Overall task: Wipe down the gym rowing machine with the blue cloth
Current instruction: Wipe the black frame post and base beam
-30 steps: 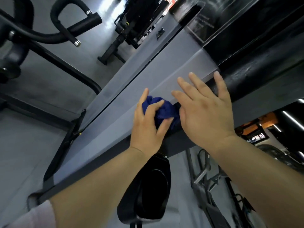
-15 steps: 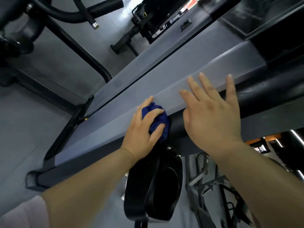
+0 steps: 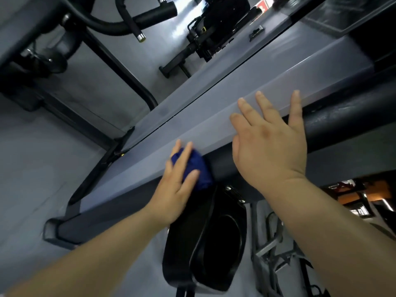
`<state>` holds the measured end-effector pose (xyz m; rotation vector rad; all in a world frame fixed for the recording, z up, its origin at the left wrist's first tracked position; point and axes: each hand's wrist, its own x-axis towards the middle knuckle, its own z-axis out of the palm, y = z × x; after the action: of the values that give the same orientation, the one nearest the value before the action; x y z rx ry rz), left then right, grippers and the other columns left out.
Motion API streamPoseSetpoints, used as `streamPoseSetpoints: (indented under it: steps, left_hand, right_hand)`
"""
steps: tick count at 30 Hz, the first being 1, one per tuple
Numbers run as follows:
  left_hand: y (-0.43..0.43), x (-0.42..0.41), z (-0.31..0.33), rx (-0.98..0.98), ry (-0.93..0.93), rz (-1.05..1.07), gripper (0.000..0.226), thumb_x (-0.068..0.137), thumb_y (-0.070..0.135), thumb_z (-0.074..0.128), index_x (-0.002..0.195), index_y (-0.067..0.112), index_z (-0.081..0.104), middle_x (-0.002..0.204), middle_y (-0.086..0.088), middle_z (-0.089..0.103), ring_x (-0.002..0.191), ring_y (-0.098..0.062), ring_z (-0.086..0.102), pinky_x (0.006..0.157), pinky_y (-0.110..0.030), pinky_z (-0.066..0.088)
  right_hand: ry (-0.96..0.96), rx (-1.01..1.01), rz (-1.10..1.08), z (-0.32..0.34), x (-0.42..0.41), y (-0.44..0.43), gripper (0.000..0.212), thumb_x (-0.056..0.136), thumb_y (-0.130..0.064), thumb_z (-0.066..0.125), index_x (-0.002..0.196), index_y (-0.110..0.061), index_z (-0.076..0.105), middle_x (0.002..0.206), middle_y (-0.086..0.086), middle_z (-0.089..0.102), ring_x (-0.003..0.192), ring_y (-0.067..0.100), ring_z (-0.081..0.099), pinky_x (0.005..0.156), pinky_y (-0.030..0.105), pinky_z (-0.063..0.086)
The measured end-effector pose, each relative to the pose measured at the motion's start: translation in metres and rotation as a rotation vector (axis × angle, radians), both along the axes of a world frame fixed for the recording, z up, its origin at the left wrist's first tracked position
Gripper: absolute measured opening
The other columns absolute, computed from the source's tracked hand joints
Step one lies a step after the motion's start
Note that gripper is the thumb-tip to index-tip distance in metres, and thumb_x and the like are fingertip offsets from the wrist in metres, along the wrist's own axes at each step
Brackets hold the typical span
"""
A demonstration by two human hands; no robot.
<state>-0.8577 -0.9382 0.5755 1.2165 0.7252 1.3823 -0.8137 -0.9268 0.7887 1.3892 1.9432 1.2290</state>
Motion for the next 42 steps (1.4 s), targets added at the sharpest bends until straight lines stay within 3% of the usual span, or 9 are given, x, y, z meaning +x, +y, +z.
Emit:
streamPoseSetpoints:
  steps: [6,16,19,23,25,31,35,38,42]
  left_hand:
    - [0.010,-0.008,-0.008,-0.575,-0.047,0.029,0.050,0.103,0.037,0.039,0.152,0.039,0.027,0.161,0.021,-0.008,0.150,-0.010,0.007,0.119,-0.032,0.018]
    - [0.016,-0.002,0.001,-0.043,0.114,0.136,0.055,0.093,0.038,0.037,0.146,0.038,0.021,0.158,0.009,0.010,0.139,0.010,0.010,0.103,0.004,0.010]
    - [0.014,-0.002,-0.063,-0.280,0.113,0.152,0.053,0.094,0.041,0.034,0.145,0.041,0.022,0.158,0.006,0.016,0.141,-0.004,0.022,0.106,-0.002,0.014]
    - [0.016,0.006,-0.079,-0.870,0.032,0.104,0.055,0.101,0.028,0.033,0.153,0.041,0.019,0.163,0.008,0.007,0.143,-0.024,0.028,0.111,-0.035,0.029]
    - [0.019,0.006,-0.061,-0.786,-0.045,0.143,0.056,0.101,0.029,0.035,0.152,0.045,0.017,0.163,0.014,0.004,0.147,-0.016,0.020,0.111,-0.030,0.024]
    - [0.027,0.003,-0.058,0.201,0.108,0.221,0.055,0.093,0.038,0.041,0.148,0.039,0.030,0.161,0.006,0.011,0.151,-0.015,0.010,0.119,-0.020,0.014]
    - [0.021,0.002,-0.130,-0.243,0.067,0.212,0.053,0.094,0.039,0.039,0.147,0.042,0.031,0.162,0.005,0.018,0.142,-0.013,0.029,0.101,-0.006,0.020]
    - [0.023,0.013,-0.137,-0.559,-0.005,0.210,0.052,0.101,0.027,0.038,0.151,0.036,0.029,0.163,0.012,0.005,0.148,-0.016,0.017,0.116,-0.027,0.023]
    - [0.038,0.012,-0.104,-0.025,-0.001,0.264,0.055,0.098,0.036,0.031,0.153,0.029,0.026,0.161,0.015,-0.003,0.151,-0.012,-0.003,0.123,-0.037,0.008]
  right_hand:
    - [-0.050,-0.032,-0.118,-0.005,-0.012,0.000,0.044,0.092,-0.032,0.037,0.126,-0.016,0.062,0.149,0.006,0.048,0.145,0.033,0.032,0.113,0.064,-0.004]
    - [0.019,-0.102,-0.185,-0.037,-0.021,0.011,0.039,0.092,-0.022,0.045,0.124,-0.011,0.064,0.148,0.009,0.049,0.145,0.031,0.032,0.113,0.063,-0.005]
    - [0.010,-0.080,-0.190,-0.041,-0.020,0.013,0.045,0.092,-0.026,0.039,0.128,-0.013,0.061,0.148,0.007,0.049,0.145,0.030,0.032,0.114,0.063,-0.005]
    - [-0.014,-0.166,-0.214,-0.060,-0.021,0.017,0.053,0.089,-0.031,0.029,0.124,-0.012,0.064,0.147,0.009,0.050,0.144,0.030,0.034,0.115,0.060,-0.003]
    - [-0.024,-0.195,-0.197,-0.073,-0.022,0.019,0.055,0.087,-0.033,0.026,0.121,-0.015,0.066,0.145,0.009,0.052,0.143,0.029,0.036,0.115,0.060,-0.003]
    - [-0.006,-0.247,-0.140,-0.101,-0.021,0.028,0.056,0.085,-0.033,0.027,0.116,-0.017,0.071,0.135,0.007,0.061,0.137,0.026,0.045,0.114,0.061,0.005]
    - [-0.063,-0.273,-0.195,-0.105,-0.023,0.031,0.049,0.088,-0.029,0.032,0.123,-0.024,0.066,0.143,0.001,0.055,0.142,0.022,0.038,0.113,0.065,-0.001]
    - [-0.099,-0.327,-0.333,-0.106,-0.034,0.033,0.049,0.098,-0.032,0.024,0.143,-0.030,0.044,0.160,-0.006,0.030,0.152,0.016,0.011,0.110,0.067,-0.013]
    - [-0.241,-0.420,-0.375,-0.127,-0.039,0.035,0.051,0.104,-0.040,0.016,0.154,-0.029,0.017,0.166,-0.005,0.002,0.152,0.018,-0.012,0.109,0.068,-0.015]
